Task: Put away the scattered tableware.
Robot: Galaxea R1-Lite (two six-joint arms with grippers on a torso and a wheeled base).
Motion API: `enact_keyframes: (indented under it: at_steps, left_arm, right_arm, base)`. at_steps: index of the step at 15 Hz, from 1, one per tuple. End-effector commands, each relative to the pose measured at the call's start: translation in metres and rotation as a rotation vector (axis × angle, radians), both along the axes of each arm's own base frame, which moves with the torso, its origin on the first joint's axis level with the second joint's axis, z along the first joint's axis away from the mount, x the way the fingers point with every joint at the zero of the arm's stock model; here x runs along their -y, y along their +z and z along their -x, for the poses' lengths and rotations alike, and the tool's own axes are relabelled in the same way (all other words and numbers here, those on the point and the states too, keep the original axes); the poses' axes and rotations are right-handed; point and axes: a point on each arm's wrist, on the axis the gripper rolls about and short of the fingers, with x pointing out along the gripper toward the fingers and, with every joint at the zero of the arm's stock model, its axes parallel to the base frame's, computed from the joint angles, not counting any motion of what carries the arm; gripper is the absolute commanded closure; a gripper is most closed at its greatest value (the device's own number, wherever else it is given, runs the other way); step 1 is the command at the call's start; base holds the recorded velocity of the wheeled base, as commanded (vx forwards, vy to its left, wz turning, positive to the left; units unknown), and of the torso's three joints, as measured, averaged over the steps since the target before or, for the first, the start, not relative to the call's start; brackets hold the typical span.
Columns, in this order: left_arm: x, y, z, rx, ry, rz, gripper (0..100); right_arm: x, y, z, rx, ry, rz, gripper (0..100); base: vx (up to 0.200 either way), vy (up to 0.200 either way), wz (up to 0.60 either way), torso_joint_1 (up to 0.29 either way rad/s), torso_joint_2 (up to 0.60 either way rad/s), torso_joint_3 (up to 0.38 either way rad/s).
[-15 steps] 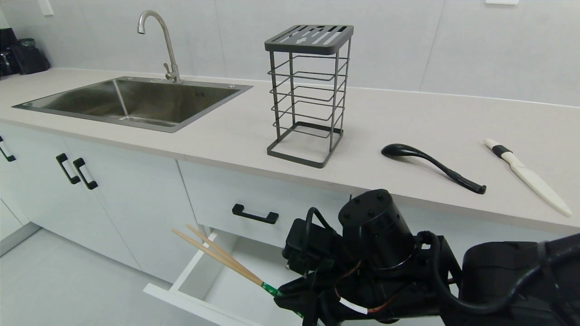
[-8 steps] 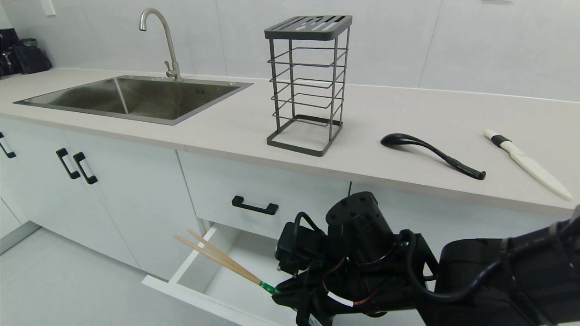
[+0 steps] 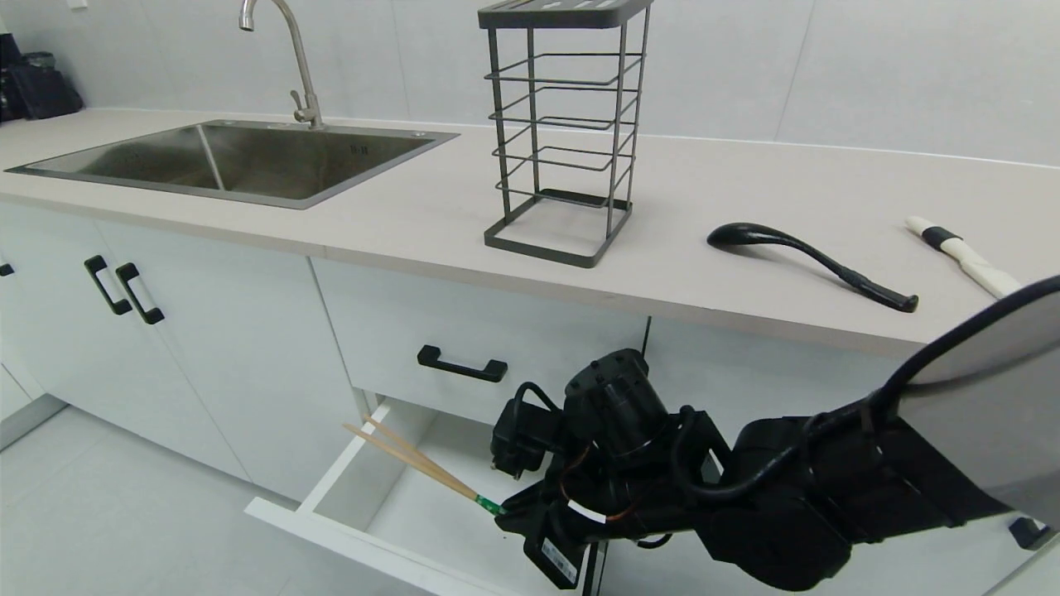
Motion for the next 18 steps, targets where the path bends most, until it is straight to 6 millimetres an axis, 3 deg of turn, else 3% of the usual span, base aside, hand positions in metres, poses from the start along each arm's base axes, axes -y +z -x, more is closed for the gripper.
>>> enact_keyframes:
  at_steps: [1, 11, 18]
  left_arm:
    - [0.0, 0.0, 0.0, -0.001, 0.0, 0.0, 0]
    - [0.0, 0.0, 0.0, -0.001, 0.0, 0.0, 0]
    - [0.0, 0.0, 0.0, -0.001, 0.0, 0.0, 0]
  right_arm:
    - [-0.003, -0.012, -0.005, -0.015, -0.004, 0.022, 100]
    - [-0.008, -0.036, -0.018, 0.072, -0.136, 0.17, 100]
    - [-0.016, -0.053, -0.029, 0.112, -0.085, 0.208, 100]
  base:
    - [0.0, 0.0, 0.0, 0.002, 0.02, 0.061]
    - [0.0, 0.0, 0.0, 0.0, 0.0, 0.0]
    - [0.0, 0.0, 0.0, 0.0, 0.0, 0.0]
